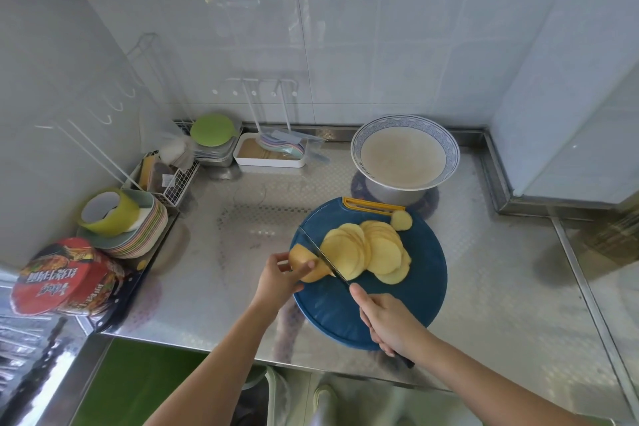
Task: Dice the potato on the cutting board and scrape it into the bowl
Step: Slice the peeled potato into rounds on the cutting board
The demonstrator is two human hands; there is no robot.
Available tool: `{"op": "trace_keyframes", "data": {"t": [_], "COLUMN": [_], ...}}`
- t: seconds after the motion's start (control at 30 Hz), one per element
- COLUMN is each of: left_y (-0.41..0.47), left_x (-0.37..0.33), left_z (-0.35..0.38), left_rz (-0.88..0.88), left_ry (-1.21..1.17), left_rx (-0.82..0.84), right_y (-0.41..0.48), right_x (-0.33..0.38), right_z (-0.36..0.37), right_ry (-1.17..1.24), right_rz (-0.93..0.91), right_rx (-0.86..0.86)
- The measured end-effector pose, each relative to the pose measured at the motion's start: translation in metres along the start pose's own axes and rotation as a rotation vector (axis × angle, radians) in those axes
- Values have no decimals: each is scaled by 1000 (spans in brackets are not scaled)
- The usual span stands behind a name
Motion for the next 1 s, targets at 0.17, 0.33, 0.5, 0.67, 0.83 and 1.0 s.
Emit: {"op": "trace_keyframes", "data": {"t": [0.17,0.33,0.5,0.67,0.83,1.0], "left_y": [-2,-1,2,4,1,6], "left_x": [4,6,8,10,22,26], "left_z": [2,1,1,-2,-6,-10], "left_rz": [-34,-27,-22,-24,-19,-15], "left_ry": [-142,-170,-181,-167,-208,-162], "left_rx": [30,59,59,65,47,40], "right_y": [-3,-9,-11,-11,-12,-9], "right_x": [19,23,23,24,25,31], "right_z": [5,5,5,7,18,16], "right_ry": [-208,-301,-334,-365,-390,-548], "right_rz": [-112,-147,-143,-124,-73,-79], "right_rx": [-79,-98,-79,-41,9,-18]}}
Point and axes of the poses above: each hand's wrist, its own y-axis towards the middle knuckle, its own z-axis out of the palm, x = y × z, the point moved 7 cm from there along y, towards the middle knuckle, and after that the axes turned 5 degrees about z, right-handed, at the moved point
